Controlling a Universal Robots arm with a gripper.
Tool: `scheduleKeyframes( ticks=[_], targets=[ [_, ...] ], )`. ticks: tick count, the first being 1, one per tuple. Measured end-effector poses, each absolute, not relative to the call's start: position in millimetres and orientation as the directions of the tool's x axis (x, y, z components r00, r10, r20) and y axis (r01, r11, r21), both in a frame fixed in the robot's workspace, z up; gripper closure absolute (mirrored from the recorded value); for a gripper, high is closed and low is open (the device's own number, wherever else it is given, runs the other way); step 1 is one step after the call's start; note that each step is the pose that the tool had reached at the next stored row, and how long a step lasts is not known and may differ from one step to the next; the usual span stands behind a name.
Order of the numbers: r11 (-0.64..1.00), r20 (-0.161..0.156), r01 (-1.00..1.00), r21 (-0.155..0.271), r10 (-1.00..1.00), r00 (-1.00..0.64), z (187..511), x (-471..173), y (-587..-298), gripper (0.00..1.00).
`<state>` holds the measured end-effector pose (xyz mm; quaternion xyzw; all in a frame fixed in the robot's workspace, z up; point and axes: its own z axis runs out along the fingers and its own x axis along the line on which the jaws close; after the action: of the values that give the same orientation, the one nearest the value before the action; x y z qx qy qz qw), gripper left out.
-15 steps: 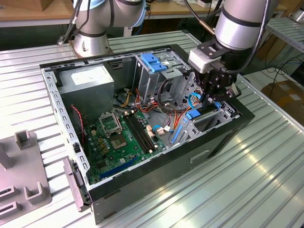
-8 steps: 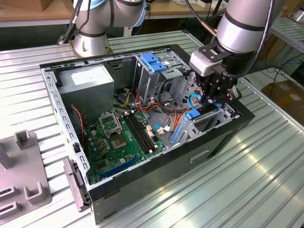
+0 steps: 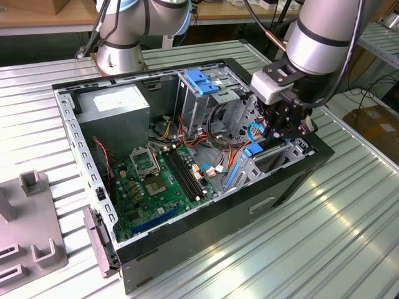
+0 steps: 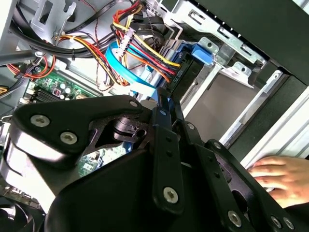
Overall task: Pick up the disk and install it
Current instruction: 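Insert the second disk wire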
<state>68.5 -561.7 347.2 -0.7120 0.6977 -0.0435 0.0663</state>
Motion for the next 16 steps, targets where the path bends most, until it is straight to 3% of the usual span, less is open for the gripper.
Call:
scheduleKeyframes(
  ticks=[16],
  targets=[
    [-0.016, -0.043, -0.988, -0.155, -0.999, 0.023, 338.5, 68.4, -562.1, 0.84]
  ],
)
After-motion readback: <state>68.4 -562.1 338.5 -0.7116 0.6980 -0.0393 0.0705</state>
